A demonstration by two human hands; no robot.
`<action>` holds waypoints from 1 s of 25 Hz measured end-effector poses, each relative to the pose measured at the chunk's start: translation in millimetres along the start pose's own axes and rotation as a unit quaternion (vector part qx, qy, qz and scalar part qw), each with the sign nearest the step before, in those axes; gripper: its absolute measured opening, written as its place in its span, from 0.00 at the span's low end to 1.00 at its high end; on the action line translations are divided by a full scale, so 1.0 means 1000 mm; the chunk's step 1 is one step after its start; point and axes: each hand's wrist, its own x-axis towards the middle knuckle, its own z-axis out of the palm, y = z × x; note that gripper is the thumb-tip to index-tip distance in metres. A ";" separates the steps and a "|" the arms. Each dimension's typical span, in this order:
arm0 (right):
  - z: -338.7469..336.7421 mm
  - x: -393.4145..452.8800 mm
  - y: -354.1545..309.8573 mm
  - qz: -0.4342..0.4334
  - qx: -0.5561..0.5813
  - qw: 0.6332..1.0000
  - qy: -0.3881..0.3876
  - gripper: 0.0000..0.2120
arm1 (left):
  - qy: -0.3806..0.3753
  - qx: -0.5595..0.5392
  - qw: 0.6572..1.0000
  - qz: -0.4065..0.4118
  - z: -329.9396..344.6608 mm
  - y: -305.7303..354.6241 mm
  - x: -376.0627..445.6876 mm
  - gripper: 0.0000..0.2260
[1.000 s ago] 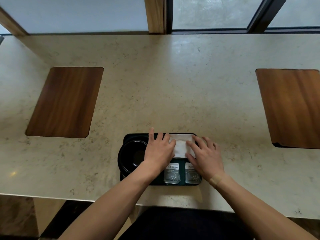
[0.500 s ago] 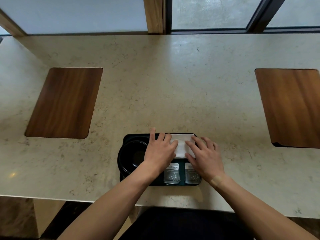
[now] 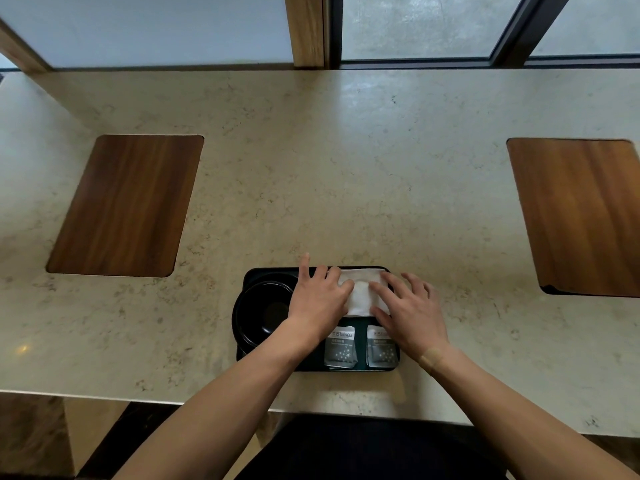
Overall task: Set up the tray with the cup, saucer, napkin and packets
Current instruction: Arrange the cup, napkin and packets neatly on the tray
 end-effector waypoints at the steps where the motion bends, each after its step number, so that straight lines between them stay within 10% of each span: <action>1: -0.001 0.000 0.000 -0.002 0.003 1.000 0.001 0.21 | 0.002 -0.002 1.000 0.000 0.000 0.000 0.000 0.19; 12: -0.012 -0.039 -0.002 -0.108 0.064 0.992 0.025 0.21 | 0.150 -0.035 0.988 -0.023 0.003 0.002 -0.067 0.18; 25: 0.001 -0.094 -0.062 -0.043 -0.001 0.996 0.075 0.19 | 0.254 0.043 0.964 0.066 0.053 0.003 -0.134 0.10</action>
